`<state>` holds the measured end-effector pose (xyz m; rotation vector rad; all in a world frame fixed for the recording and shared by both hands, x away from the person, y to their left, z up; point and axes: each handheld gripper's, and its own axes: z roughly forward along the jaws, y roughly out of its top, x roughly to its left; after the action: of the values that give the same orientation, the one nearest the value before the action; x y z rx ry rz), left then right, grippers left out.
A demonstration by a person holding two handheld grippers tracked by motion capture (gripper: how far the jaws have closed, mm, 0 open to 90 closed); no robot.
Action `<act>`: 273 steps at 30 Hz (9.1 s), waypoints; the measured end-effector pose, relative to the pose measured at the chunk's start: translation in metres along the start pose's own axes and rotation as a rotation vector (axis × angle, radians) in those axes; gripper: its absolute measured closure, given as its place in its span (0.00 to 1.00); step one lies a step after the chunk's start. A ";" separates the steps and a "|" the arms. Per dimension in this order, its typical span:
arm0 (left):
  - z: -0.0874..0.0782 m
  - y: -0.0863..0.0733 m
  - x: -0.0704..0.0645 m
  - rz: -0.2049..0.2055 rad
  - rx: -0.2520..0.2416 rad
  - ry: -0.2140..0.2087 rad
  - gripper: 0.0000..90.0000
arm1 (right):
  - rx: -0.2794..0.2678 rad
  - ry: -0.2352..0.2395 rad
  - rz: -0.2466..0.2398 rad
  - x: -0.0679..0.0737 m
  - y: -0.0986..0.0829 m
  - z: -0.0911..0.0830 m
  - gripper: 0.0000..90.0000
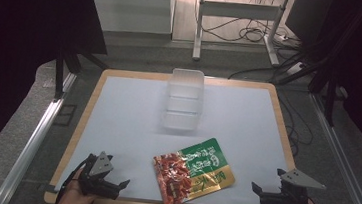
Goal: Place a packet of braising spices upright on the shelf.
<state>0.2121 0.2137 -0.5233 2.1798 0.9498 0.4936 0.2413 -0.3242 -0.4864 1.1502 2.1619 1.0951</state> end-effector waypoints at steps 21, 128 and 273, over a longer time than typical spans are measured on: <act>0.000 0.000 0.000 -0.007 -0.002 -0.003 0.02 | -0.029 0.030 -0.042 0.009 0.014 0.013 0.00; 0.000 -0.001 0.002 -0.035 -0.013 -0.002 0.02 | 0.206 0.231 -0.098 0.075 0.065 0.128 0.99; -0.001 -0.001 0.004 -0.035 -0.009 -0.002 0.02 | -0.206 0.316 -0.222 0.034 0.371 0.192 0.99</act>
<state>0.2139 0.2173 -0.5234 2.1515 0.9816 0.4783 0.5307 -0.0885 -0.2966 0.6643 2.2738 1.4329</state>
